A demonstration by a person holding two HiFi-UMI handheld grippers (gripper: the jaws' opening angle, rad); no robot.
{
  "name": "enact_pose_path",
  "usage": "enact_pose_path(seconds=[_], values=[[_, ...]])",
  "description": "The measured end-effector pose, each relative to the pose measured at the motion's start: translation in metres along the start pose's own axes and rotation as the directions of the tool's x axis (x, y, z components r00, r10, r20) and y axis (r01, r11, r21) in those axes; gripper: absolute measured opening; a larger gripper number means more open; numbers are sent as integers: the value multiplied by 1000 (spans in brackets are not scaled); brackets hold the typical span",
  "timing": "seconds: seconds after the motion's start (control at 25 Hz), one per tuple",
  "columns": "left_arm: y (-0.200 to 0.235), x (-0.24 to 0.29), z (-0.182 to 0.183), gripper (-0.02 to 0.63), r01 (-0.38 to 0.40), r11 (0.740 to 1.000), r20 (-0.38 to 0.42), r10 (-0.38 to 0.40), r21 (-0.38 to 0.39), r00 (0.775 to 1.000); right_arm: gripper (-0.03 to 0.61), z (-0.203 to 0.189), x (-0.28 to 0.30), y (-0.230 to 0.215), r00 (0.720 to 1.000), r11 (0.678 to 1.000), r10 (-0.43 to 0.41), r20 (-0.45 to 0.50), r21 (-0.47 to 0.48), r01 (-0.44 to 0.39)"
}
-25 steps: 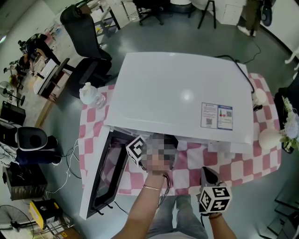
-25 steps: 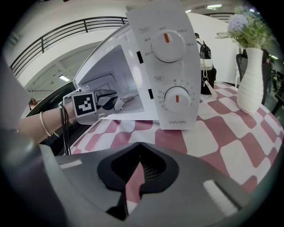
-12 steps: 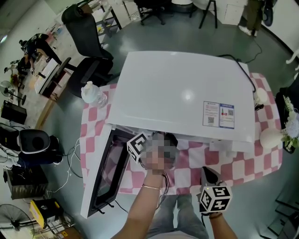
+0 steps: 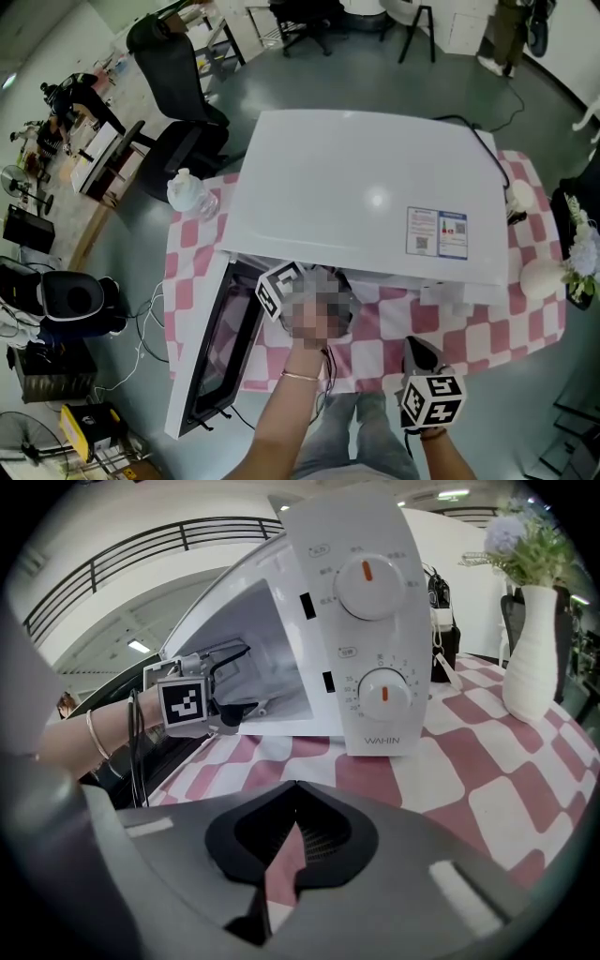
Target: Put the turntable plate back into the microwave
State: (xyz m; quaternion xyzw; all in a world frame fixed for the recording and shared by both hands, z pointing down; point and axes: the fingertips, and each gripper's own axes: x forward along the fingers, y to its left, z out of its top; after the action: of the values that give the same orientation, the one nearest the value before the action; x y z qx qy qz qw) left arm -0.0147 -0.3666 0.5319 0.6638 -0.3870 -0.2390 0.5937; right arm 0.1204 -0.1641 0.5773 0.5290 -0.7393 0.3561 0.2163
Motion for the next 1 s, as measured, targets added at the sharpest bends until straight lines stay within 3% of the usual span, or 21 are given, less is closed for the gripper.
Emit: enact_pose_path(seconds=[0.36, 0.72, 1.0], values=[[-12, 0, -8, 505, -3, 988, -48, 11, 153, 999, 9, -3, -5, 5, 1000, 1000, -1, 2, 0, 1], [-5, -3, -19, 506, -60, 957, -88, 88, 283, 992, 9, -9, -10, 5, 1000, 1000, -4, 3, 5, 4], [1, -2, -25, 512, -126, 884, -125, 202, 451, 971, 9, -12, -12, 5, 1000, 1000, -6, 1, 5, 6]])
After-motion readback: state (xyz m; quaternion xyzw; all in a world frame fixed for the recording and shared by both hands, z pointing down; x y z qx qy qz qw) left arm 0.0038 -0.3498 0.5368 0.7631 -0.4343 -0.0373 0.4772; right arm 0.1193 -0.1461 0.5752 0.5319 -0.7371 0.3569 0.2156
